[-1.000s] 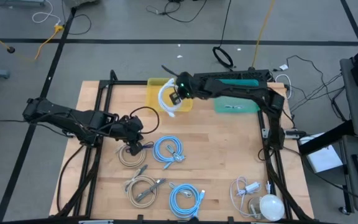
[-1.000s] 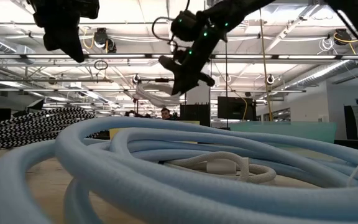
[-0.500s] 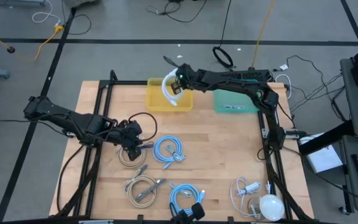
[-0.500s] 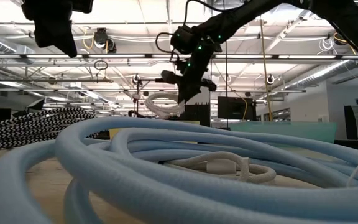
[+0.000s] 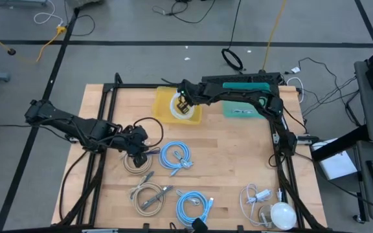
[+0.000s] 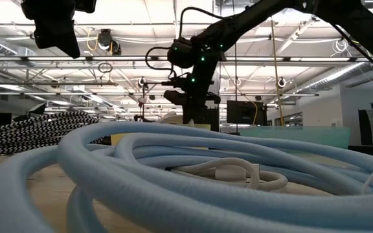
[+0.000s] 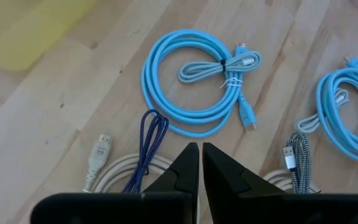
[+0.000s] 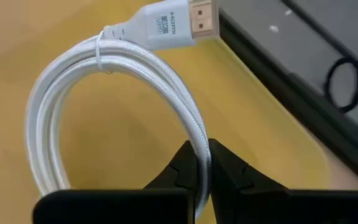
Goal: Pick & Place USB Port
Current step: Put the white charger cable into the yellow bin, then put the light blue charger cable into the green bin
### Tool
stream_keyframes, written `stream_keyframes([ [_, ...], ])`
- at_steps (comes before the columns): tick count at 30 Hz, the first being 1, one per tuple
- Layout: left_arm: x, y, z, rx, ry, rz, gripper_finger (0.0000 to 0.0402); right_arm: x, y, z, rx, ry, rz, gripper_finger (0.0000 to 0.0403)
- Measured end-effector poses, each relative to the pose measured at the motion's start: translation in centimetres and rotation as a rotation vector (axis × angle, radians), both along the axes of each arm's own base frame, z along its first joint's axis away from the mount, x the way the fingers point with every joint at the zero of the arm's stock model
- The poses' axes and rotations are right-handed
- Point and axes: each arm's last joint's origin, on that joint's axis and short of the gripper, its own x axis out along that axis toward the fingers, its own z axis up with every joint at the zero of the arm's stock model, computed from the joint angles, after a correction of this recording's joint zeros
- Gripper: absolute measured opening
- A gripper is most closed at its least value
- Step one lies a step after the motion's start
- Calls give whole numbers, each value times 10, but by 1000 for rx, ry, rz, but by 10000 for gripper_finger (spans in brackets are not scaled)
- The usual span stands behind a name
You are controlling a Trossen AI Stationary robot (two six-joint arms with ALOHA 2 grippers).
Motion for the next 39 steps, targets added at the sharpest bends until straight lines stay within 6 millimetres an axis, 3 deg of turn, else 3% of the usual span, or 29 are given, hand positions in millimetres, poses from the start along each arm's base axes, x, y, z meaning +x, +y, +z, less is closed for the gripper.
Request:
stream_keyframes([
  [5,0,0,0,2,0,-2,24,4,1,8,-36,-50,10,9],
  [16,0,0,0,16,-1,-7,24,-4,-4,-1,96,-6,118,11],
  [25,0,1,0,26,-2,-6,24,-4,-4,9,35,-15,182,129],
  [31,0,1,0,36,-4,-5,24,-4,-4,10,41,-14,182,181],
  [34,0,2,0,52,-8,7,24,-6,0,27,72,-85,233,191],
  [39,4,12,1,57,-8,14,24,-17,26,90,140,-313,424,184],
])
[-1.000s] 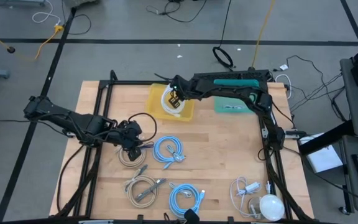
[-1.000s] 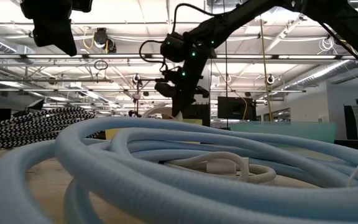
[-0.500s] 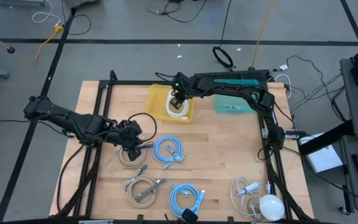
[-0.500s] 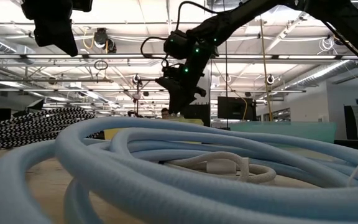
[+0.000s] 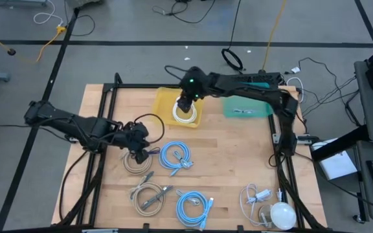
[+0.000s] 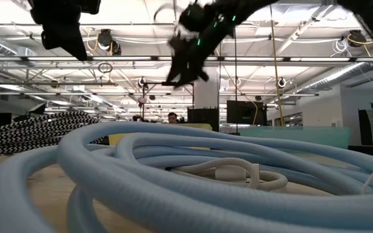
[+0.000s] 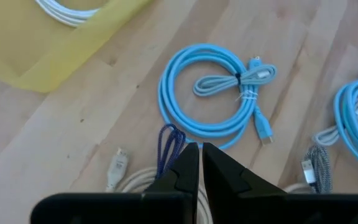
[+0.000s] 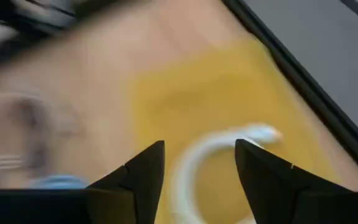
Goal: Pick & Place USB Port
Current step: Put the light blue charger cable into the green bin
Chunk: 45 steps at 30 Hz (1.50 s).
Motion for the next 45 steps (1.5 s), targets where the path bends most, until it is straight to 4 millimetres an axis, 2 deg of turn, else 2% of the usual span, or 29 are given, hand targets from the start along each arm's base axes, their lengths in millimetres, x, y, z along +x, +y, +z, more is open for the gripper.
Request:
stream_keyframes([
  [2,2,5,0,-16,3,-8,24,-10,22,26,23,-45,79,175],
  [6,6,15,2,-34,-20,-20,24,-38,80,73,7,-83,223,160],
  [9,9,19,3,-50,-43,-32,24,-61,121,95,-62,-56,257,150],
  [11,12,20,5,-71,-69,-90,24,-75,144,103,-121,-15,252,144],
  [15,22,9,8,-67,-148,-348,24,-99,180,109,-197,71,223,136],
  [18,32,-4,4,22,-182,-536,24,-112,198,100,-215,150,182,133],
  [21,47,-11,-10,70,-162,-625,24,-121,208,87,-212,178,120,134],
  [25,69,-9,-47,87,-6,-648,27,-133,211,70,-159,193,26,138],
  [29,94,-8,-73,52,92,-685,59,-153,207,58,-82,183,-56,141],
  [33,116,-10,-72,77,94,-731,108,-174,204,51,-17,129,-106,141],
  [37,133,-11,-54,257,48,-767,155,-188,201,49,44,33,-135,141],
  [41,138,-7,-46,409,48,-769,187,-198,199,48,84,-44,-146,141],
  [45,135,-1,-53,427,138,-802,199,-204,200,43,98,-60,-138,141],
])
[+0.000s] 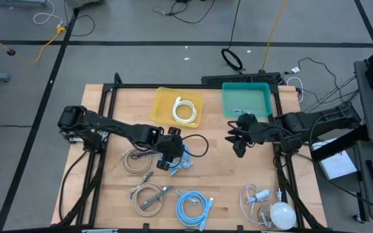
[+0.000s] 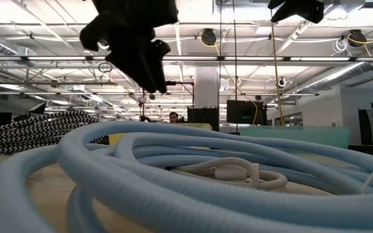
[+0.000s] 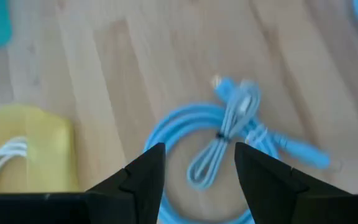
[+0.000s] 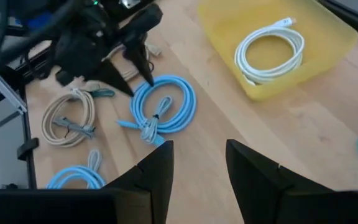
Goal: Pick & Place USB Port
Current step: Put the light blue charger cable into the green bin
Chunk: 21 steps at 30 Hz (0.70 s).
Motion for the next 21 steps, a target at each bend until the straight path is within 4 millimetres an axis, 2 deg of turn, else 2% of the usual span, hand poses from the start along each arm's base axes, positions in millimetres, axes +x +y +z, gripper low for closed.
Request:
stream_keyframes([
  [6,3,4,-23,59,115,-70,190,-3,6,-7,21,15,8,141],
  [14,12,2,-56,34,214,-107,187,-5,13,-12,41,26,20,141],
  [21,18,2,-65,0,197,-66,186,-5,13,-12,24,19,3,141],
])
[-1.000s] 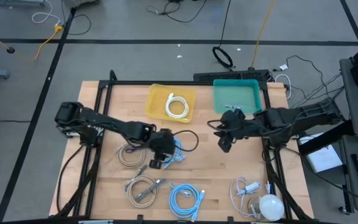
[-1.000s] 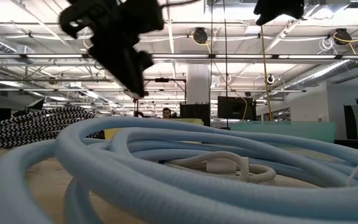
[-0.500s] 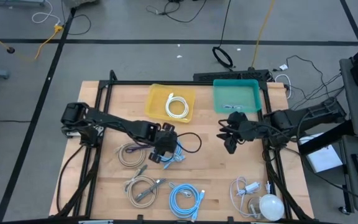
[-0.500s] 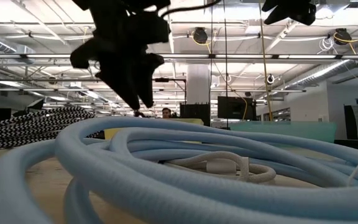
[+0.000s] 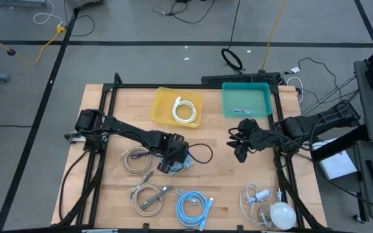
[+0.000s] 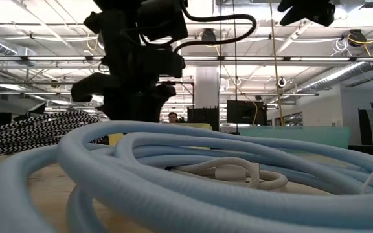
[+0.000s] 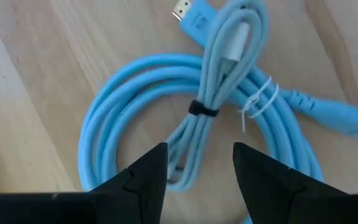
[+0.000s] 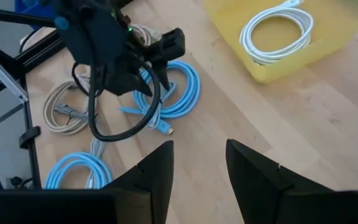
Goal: Pick & Place USB Port
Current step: Put the light blue charger cable into the green bin
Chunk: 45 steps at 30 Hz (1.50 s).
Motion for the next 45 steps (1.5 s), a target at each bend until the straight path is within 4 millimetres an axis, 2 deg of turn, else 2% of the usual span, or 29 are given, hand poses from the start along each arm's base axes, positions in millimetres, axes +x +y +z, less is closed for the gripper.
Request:
stream_keyframes([
  [4,5,5,-2,-40,-26,67,157,0,0,0,-5,-2,-4,141],
  [6,5,8,-6,-72,-6,105,117,0,-1,1,-17,-10,-18,141],
  [9,5,11,-12,-137,32,127,33,1,-1,1,-18,-17,-22,141],
  [10,5,12,-13,-158,38,137,19,1,-1,1,-17,-20,-23,141],
  [15,4,16,-12,-192,51,267,10,2,-1,2,-31,-39,-51,141],
  [18,1,21,5,-192,3,357,7,2,-2,3,-47,-56,-84,141],
  [21,-3,24,37,-220,-121,433,5,5,-2,6,-66,-95,-109,141],
  [25,-13,31,88,-324,-338,537,3,9,-3,10,-112,-161,-154,141],
  [30,-28,46,151,-471,-689,668,2,21,-3,14,-210,-303,-208,141],
  [33,-36,58,178,-545,-863,716,2,30,-4,14,-268,-432,-187,141],
  [38,-40,71,199,-615,-1028,730,2,40,-12,6,-251,-621,-188,142],
  [45,-41,68,191,-598,-946,724,2,41,-16,-8,-163,-620,-145,142],
])
